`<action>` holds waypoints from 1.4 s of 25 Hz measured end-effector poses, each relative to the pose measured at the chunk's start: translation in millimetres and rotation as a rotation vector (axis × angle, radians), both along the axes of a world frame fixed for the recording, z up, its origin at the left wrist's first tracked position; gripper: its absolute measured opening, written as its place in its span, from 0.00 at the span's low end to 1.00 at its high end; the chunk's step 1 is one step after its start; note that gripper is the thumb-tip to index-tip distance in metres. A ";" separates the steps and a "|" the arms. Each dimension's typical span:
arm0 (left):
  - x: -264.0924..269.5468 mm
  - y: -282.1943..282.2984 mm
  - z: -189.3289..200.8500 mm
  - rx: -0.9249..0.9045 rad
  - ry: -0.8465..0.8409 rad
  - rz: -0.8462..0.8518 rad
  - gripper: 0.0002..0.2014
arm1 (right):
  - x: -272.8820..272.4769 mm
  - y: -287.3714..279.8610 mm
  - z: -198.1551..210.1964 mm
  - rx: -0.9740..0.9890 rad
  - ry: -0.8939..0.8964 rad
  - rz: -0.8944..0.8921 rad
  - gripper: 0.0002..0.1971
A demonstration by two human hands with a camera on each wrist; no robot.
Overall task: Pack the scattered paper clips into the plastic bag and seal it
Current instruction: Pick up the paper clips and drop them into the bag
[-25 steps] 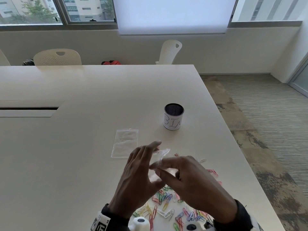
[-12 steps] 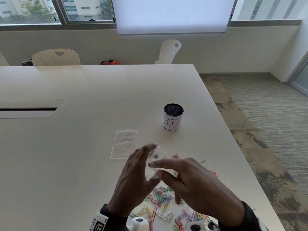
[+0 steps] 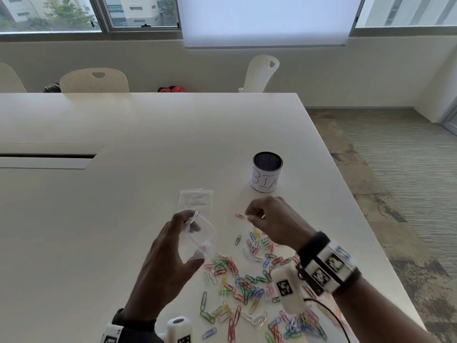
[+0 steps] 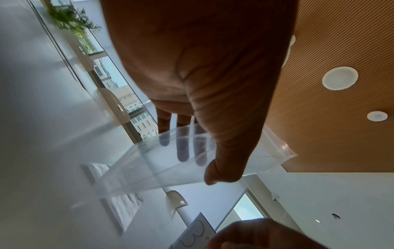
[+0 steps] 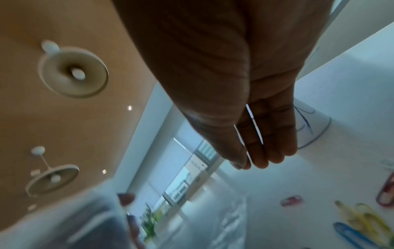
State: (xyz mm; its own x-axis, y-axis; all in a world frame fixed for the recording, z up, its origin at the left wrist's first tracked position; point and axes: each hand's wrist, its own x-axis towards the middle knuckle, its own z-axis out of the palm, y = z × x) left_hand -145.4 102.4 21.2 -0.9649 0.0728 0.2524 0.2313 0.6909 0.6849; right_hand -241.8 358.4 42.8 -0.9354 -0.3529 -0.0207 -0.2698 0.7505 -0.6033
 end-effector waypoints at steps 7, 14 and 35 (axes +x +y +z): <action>16.3 -13.5 0.5 0.021 -0.004 0.019 0.35 | -49.3 -13.5 -55.0 0.302 0.007 0.344 0.20; 14.7 -10.0 -3.5 0.053 -0.038 0.001 0.34 | -18.4 17.5 -29.1 0.373 -0.055 0.404 0.15; -9.3 11.6 -17.8 0.014 -0.087 -0.068 0.38 | -5.3 16.8 -51.0 0.236 0.035 0.213 0.06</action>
